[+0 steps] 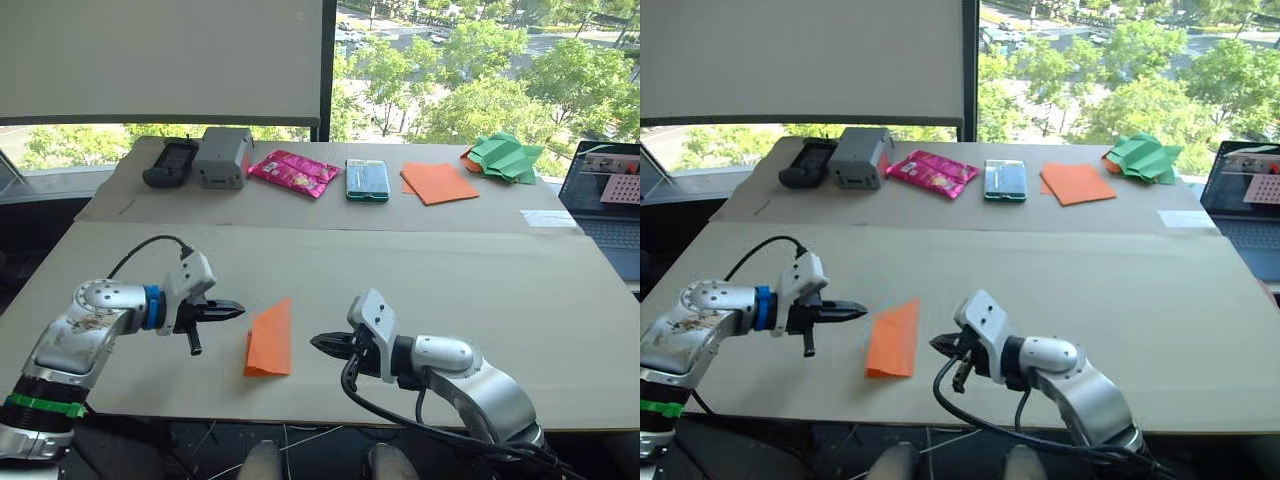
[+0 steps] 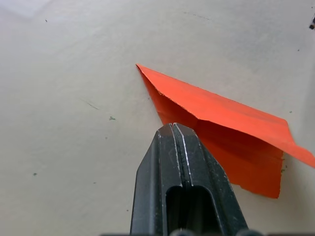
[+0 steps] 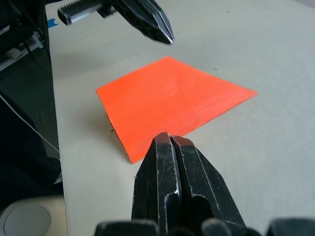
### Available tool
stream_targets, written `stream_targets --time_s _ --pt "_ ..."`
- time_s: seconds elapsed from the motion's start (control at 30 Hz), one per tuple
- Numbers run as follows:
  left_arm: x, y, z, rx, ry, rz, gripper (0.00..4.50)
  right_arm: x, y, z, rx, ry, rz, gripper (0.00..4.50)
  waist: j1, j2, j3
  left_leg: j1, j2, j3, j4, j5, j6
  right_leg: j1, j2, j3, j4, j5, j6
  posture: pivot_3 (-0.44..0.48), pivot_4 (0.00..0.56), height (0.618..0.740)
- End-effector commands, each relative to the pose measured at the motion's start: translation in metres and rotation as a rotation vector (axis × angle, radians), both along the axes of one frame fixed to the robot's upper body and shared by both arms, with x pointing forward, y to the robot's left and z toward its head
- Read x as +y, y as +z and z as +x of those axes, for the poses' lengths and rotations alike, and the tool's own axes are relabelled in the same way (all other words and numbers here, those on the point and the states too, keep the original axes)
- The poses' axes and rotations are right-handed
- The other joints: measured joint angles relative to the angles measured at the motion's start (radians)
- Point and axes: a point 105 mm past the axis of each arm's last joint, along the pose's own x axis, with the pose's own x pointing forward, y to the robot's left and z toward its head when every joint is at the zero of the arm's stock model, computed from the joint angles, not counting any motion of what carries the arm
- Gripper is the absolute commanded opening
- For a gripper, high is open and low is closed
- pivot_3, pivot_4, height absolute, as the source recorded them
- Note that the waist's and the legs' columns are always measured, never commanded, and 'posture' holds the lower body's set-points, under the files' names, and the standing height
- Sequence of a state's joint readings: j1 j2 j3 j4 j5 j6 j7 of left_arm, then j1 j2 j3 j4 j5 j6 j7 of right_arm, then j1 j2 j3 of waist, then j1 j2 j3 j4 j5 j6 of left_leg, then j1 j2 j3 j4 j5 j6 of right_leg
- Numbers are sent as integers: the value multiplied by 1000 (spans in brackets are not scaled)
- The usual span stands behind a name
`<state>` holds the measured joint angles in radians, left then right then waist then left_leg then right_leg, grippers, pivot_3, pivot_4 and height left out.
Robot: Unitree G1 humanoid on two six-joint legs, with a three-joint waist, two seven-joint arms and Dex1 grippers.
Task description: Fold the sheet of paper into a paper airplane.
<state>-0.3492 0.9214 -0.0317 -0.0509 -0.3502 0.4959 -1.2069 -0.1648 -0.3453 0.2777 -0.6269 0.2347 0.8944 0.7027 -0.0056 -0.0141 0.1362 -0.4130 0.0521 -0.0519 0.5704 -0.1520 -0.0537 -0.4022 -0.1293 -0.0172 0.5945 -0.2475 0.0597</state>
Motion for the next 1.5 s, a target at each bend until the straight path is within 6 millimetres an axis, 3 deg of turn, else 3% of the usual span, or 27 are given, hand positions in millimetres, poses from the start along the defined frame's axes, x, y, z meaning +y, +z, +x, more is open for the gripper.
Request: stream_targets --time_s 0.03,0.1,0.13,0.27,0.4,0.6,0.83,1.13,1.33,1.5 --pt "-1 6 -2 -31 -149 71 17 -7 5 7 -21 -85 12 0 2 0 0 0 0 0 0 0 0 0 0 0 0 0 0 0 150 702" --pt "-6 7 -2 -34 -231 79 17 -10 4 14 -19 -125 15 0 5 0 0 -1 0 0 0 0 0 -1 0 0 0 0 0 0 150 702" --pt "-8 5 0 -45 -269 93 260 -12 3 17 -20 -141 15 0 7 0 0 -1 0 0 0 0 0 -1 0 0 0 0 0 0 150 702" --pt "-11 -6 13 -139 -392 213 1462 -18 1 27 -31 -184 -8 0 17 0 0 -2 0 1 0 0 0 -1 0 0 0 0 0 0 150 702" --pt "-19 -4 25 -254 -520 279 2841 -21 -1 29 -49 -196 -33 0 23 -2 0 -3 0 1 1 1 2 0 1 0 1 0 0 0 150 702" --pt "-38 2 29 -342 -694 279 2841 -21 -1 30 -60 -210 -36 0 22 -3 -1 -3 0 1 2 7 11 3 2 1 3 3 2 0 150 702" --pt "-45 -5 34 -380 -786 321 2841 -21 -1 32 -67 -250 -30 0 18 -3 -1 -2 0 1 2 8 13 11 3 1 4 3 2 0 150 702" --pt "-55 -10 30 -398 -867 335 18 -22 -1 33 -65 -273 -26 0 18 -3 -1 -1 0 0 2 8 14 12 3 1 5 3 2 0 150 702" --pt "-48 -12 31 -391 -837 353 18 -24 1 38 -82 -290 -25 0 18 -3 -1 -1 0 0 3 9 14 13 3 1 7 3 2 0 150 702" --pt "-40 -5 45 -326 -611 338 18 -42 16 49 -150 -354 -32 0 17 -3 -1 -1 0 0 4 9 15 13 3 2 14 3 2 0 150 702"
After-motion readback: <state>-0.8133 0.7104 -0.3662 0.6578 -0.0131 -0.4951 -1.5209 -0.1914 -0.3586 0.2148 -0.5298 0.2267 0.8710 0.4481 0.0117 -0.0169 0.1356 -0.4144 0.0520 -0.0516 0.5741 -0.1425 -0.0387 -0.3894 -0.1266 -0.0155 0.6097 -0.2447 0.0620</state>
